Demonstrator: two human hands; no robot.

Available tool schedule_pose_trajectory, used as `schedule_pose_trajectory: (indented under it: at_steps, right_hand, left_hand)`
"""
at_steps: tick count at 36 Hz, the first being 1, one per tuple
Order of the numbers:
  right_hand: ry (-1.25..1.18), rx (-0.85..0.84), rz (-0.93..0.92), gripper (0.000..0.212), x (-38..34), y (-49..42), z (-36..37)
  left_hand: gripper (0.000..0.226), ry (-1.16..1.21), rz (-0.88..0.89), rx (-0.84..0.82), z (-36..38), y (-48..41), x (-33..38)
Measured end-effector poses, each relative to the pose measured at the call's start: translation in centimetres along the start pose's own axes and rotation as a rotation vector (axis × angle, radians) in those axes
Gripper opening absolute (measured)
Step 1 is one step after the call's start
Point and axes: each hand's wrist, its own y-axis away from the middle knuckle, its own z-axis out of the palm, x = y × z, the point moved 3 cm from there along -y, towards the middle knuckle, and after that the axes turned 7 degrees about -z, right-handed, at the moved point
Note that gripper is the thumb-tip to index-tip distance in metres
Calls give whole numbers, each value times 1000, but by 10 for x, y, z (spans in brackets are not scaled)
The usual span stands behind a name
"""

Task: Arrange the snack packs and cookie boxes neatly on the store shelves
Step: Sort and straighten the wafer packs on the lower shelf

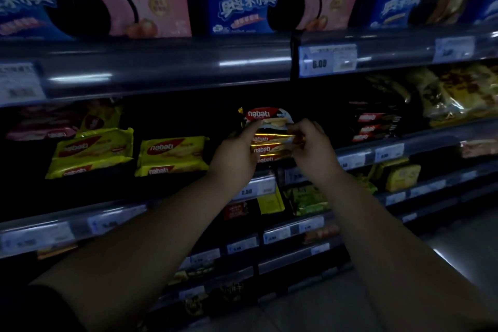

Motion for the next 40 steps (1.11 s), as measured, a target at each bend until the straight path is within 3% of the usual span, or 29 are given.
schedule_pose_trajectory:
  at_steps: [4, 9, 14, 19, 25, 28, 32, 37, 40]
  right_hand:
    - [54, -64, -7, 38, -2, 4, -1]
    - [256, 73, -4, 47, -41, 7, 8]
    - [321, 149, -211, 40, -110, 12, 48]
    - [325, -12, -308, 49, -166, 17, 112]
    - [423, -343, -289, 64, -209, 21, 184]
    - [455, -505, -248, 72, -226, 21, 208]
    - [491, -598, -256, 70, -242, 20, 235]
    - [497, -630, -284, 58, -257, 31, 257]
    - [494, -630, -319, 63, -263, 47, 266]
  left_hand:
    - [83, -36, 46, -38, -3, 7, -4]
    - [82, -34, 44, -25, -35, 22, -19]
    - [67, -158, 88, 32, -86, 45, -57]
    - [74, -367, -84, 76, -138, 57, -129]
    - [76, -521, -335, -62, -178, 70, -204]
    - [72, -550, -310, -123, -189, 77, -221]
    - [63, -530, -256, -118, -204, 96, -217]
    - [70, -523, -173, -94, -223, 128, -220]
    - [76, -534, -156, -102, -233, 146, -224]
